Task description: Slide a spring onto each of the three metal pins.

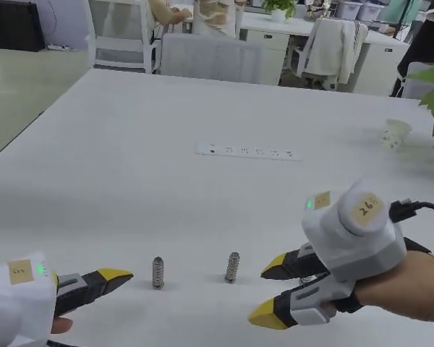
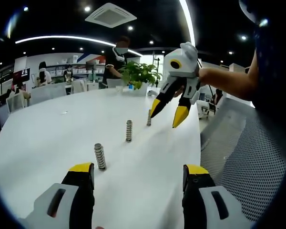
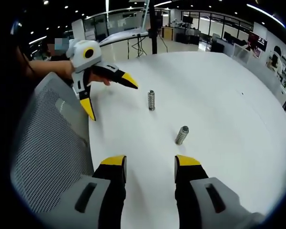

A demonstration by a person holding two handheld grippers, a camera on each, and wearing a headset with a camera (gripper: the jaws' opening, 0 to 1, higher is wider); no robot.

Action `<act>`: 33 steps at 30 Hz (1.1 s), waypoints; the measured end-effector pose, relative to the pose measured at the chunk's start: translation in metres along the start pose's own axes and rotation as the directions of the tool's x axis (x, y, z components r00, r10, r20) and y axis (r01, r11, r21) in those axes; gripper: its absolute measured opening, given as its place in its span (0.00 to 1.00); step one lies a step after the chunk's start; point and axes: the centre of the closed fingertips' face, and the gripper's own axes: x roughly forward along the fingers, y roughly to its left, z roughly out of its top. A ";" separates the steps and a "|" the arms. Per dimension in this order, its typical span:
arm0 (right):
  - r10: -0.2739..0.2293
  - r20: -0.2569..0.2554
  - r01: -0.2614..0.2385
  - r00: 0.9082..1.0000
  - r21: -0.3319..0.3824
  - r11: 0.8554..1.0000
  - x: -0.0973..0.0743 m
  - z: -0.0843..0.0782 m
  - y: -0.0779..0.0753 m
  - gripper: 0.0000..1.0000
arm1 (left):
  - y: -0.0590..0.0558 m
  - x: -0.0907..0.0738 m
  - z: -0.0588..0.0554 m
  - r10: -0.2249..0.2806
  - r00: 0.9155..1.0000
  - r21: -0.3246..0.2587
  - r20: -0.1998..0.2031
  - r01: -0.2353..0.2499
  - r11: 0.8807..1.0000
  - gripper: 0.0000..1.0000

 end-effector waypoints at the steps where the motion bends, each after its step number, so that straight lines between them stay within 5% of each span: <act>1: -0.007 0.005 0.007 1.000 0.006 1.000 -0.002 -0.002 -0.001 0.39 | 0.000 0.000 0.001 0.000 1.000 0.000 0.000 0.000 1.000 0.72; 18: -0.100 0.040 0.095 0.994 0.117 0.989 -0.031 -0.035 -0.021 0.41 | -0.004 0.003 0.004 0.002 1.000 -0.001 -0.002 -0.002 1.000 0.73; 33: -0.194 0.063 0.180 0.979 0.182 0.967 -0.057 -0.059 -0.043 0.46 | -0.006 0.005 0.007 0.008 1.000 -0.002 -0.002 -0.008 1.000 0.74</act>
